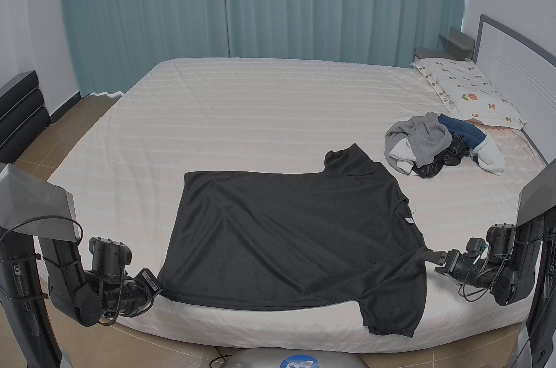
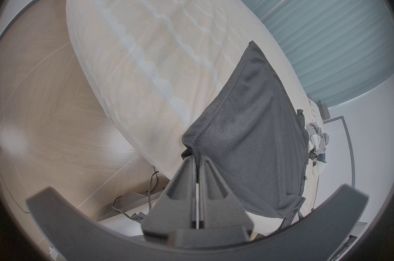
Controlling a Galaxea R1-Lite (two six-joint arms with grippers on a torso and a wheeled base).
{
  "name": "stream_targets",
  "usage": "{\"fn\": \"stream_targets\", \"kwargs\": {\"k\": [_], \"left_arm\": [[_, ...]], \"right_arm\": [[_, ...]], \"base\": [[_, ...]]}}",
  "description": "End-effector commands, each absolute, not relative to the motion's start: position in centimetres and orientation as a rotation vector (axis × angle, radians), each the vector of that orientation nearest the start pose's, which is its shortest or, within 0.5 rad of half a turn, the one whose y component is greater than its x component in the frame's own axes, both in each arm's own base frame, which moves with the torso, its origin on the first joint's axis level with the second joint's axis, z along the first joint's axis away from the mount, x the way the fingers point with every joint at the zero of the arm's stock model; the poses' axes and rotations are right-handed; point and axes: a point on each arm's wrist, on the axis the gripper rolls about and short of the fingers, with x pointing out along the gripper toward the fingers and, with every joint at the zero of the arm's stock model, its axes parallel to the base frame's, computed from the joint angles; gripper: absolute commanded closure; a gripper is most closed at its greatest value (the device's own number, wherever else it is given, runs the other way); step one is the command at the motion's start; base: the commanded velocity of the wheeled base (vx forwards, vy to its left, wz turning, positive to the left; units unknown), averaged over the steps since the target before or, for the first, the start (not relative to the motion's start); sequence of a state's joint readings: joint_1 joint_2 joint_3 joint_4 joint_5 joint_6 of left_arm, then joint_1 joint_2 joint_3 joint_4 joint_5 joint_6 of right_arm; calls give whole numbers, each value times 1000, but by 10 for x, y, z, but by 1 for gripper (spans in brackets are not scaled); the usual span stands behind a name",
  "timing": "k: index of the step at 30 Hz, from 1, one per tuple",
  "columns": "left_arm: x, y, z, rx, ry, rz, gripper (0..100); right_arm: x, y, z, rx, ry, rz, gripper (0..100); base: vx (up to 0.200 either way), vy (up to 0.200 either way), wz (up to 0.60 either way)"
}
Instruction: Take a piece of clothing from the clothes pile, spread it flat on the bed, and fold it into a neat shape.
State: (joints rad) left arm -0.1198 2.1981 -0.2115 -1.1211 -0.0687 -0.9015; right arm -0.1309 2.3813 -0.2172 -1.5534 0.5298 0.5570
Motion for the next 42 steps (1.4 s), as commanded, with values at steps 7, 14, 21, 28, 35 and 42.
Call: {"fn": "stream_targets", "kwargs": {"k": [7,14,21,28,35,42], "left_arm": [[239,-30,-26,-817,884,227,100],[239,-30,-26,-817,885,227,100],[239,-30,-26,-817,885,227,100],[239,-30,-26,-817,885,227,100],[239,-30,-26,-818,884,227,100],[239,-29,-25,-821,881,229,100]], "right_arm": [[229,-16,-50,608,814,310,0],[226,-5,-56,587,858,350,0],[224,-1,-57,582,873,366,0],[227,5,-59,573,880,385,0],[227,2,-58,574,873,361,100],[220,-4,-52,577,868,325,100]], "base": [[0,0,0],[0,0,0],[0,0,0],[0,0,0],[0,0,0],[0,0,0]]}}
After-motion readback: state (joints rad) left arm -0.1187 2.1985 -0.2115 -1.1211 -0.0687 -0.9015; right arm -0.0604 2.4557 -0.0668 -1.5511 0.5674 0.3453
